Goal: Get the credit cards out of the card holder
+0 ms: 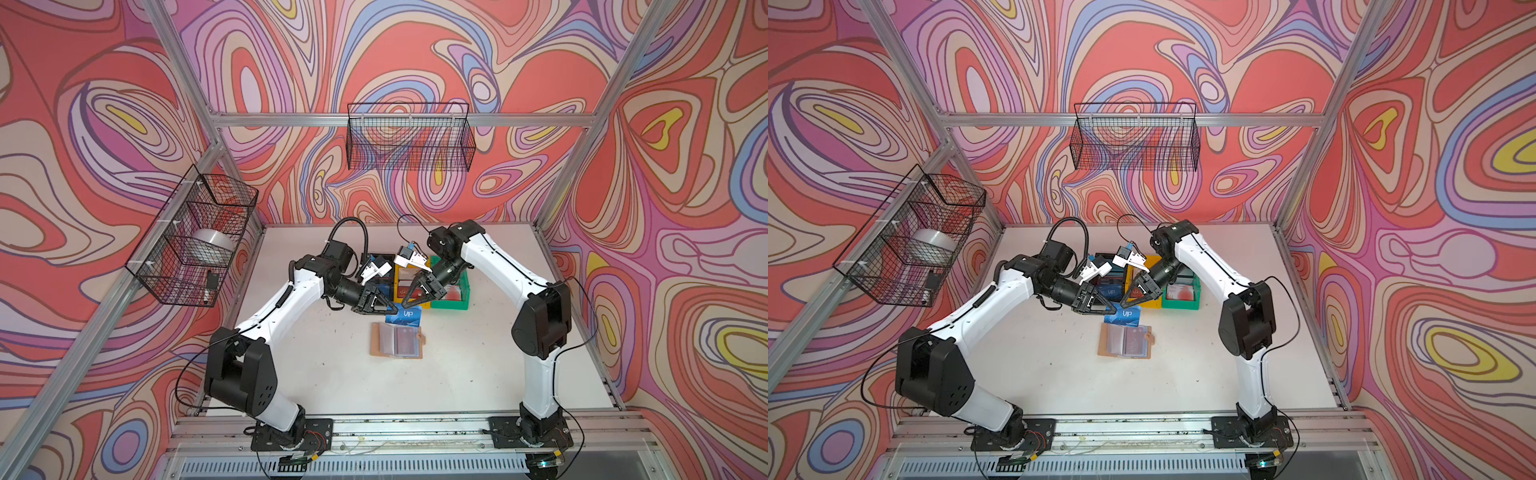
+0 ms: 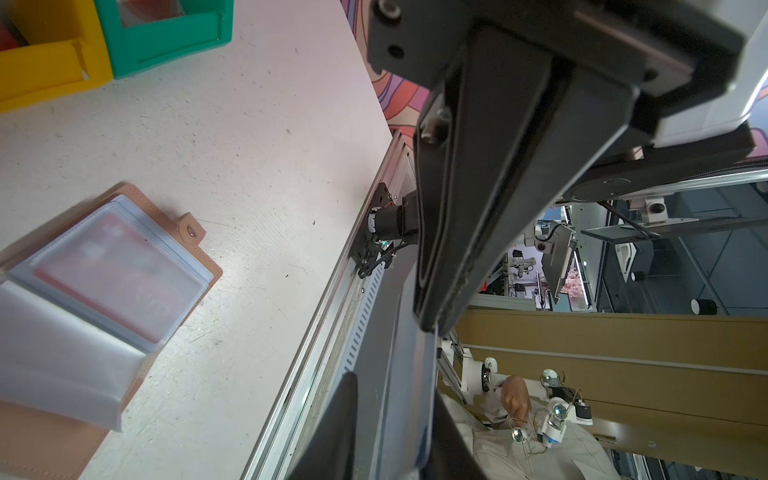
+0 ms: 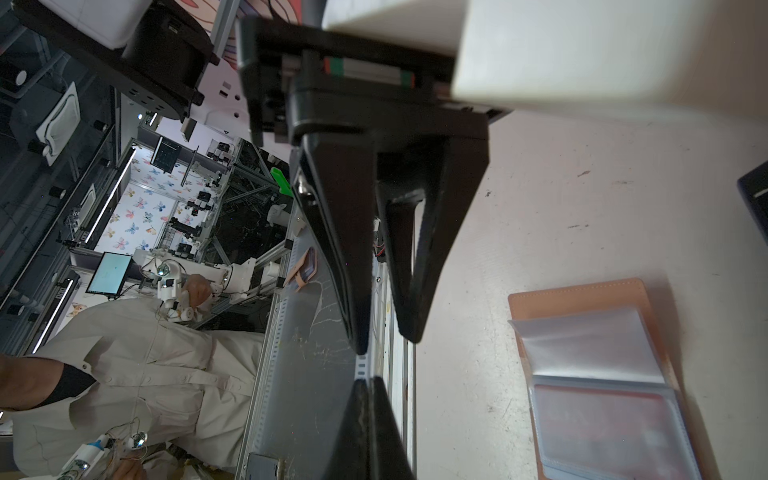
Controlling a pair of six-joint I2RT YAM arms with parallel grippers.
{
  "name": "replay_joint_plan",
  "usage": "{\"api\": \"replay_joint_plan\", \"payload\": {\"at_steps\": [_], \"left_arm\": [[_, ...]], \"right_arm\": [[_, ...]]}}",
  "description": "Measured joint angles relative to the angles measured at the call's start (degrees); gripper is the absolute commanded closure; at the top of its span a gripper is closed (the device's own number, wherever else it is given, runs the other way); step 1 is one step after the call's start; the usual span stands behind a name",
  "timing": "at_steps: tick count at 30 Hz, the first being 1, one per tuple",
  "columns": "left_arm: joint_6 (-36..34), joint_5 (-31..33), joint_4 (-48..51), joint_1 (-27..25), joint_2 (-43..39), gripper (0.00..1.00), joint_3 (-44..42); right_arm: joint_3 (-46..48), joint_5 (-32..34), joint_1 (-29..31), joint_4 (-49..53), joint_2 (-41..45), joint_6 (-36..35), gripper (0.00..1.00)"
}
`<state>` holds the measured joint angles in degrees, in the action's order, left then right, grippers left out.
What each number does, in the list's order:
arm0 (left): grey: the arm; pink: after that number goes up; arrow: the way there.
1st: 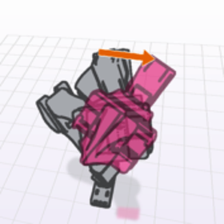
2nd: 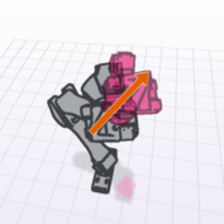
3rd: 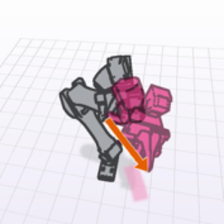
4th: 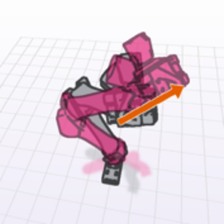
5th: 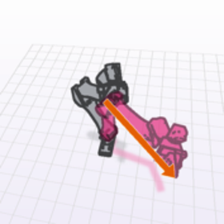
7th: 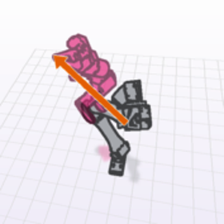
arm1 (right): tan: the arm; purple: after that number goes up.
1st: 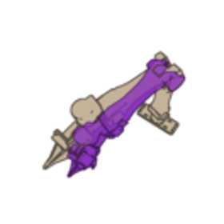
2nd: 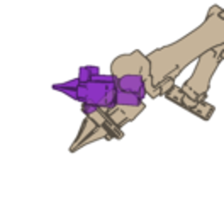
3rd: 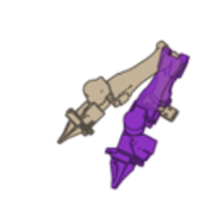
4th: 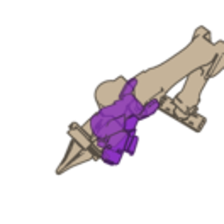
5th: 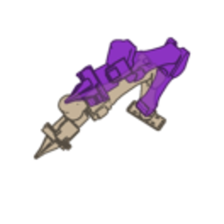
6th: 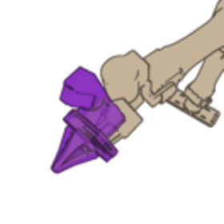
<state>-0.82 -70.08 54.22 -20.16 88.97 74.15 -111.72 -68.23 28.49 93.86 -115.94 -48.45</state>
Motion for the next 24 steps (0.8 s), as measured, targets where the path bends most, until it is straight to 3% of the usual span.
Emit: {"api": "replay_joint_plan", "payload": {"at_steps": [12,24], "left_arm": [[2.21,2.56,-1.36,3.19,-1.99,0.6,-1.55],[12.87,10.38,-12.7,5.33,-12.72,0.53,-11.8]], "right_arm": [[0.42,3.34,-0.02,-2.25,1.09,5.38,1.0],[-5.27,9.25,0.0,-12.57,1.07,16.59,1.0]]}}
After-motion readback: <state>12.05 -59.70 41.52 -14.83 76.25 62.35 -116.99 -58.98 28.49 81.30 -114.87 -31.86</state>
